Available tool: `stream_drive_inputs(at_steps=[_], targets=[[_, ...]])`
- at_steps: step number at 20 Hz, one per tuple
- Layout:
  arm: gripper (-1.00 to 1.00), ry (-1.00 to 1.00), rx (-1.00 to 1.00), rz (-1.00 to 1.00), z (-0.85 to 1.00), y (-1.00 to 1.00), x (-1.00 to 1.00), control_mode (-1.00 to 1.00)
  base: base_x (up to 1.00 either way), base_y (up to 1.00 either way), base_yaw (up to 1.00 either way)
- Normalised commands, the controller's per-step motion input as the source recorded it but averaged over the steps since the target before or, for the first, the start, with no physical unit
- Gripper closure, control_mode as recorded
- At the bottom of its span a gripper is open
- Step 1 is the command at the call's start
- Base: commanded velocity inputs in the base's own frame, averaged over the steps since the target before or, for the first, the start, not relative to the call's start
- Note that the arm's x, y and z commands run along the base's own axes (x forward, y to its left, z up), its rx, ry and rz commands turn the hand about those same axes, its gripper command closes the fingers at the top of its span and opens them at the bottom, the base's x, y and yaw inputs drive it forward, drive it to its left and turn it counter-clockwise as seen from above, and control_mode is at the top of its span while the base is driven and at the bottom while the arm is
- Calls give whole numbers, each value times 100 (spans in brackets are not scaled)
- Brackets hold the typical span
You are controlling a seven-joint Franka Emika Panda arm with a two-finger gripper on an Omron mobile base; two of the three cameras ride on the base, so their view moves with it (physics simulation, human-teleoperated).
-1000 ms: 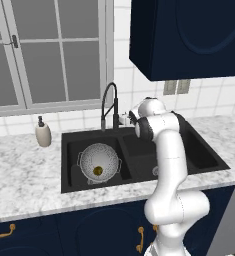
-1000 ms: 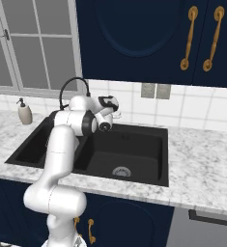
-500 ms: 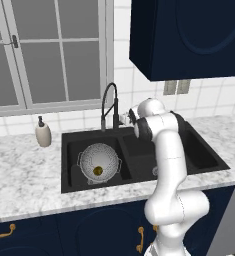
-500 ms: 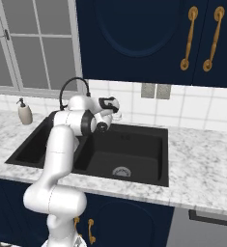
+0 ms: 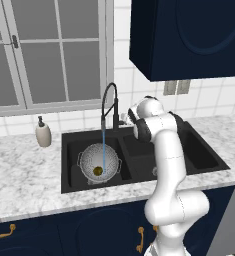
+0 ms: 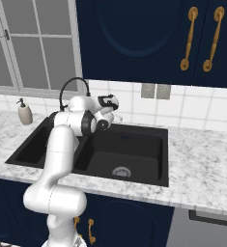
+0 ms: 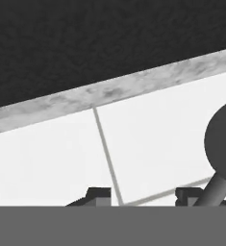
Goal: Put the colander in the sink, put the kiwi in the colander, and turn on the sink faucet and pour water over the colander.
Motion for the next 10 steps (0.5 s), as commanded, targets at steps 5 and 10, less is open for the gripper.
stream_drive_inputs(at_steps=[5, 10], targets=[[100, 12, 14, -3, -46, -100, 12, -100, 0, 0, 0], [100, -9, 44, 1, 28, -89, -7, -100, 0, 0, 0]])
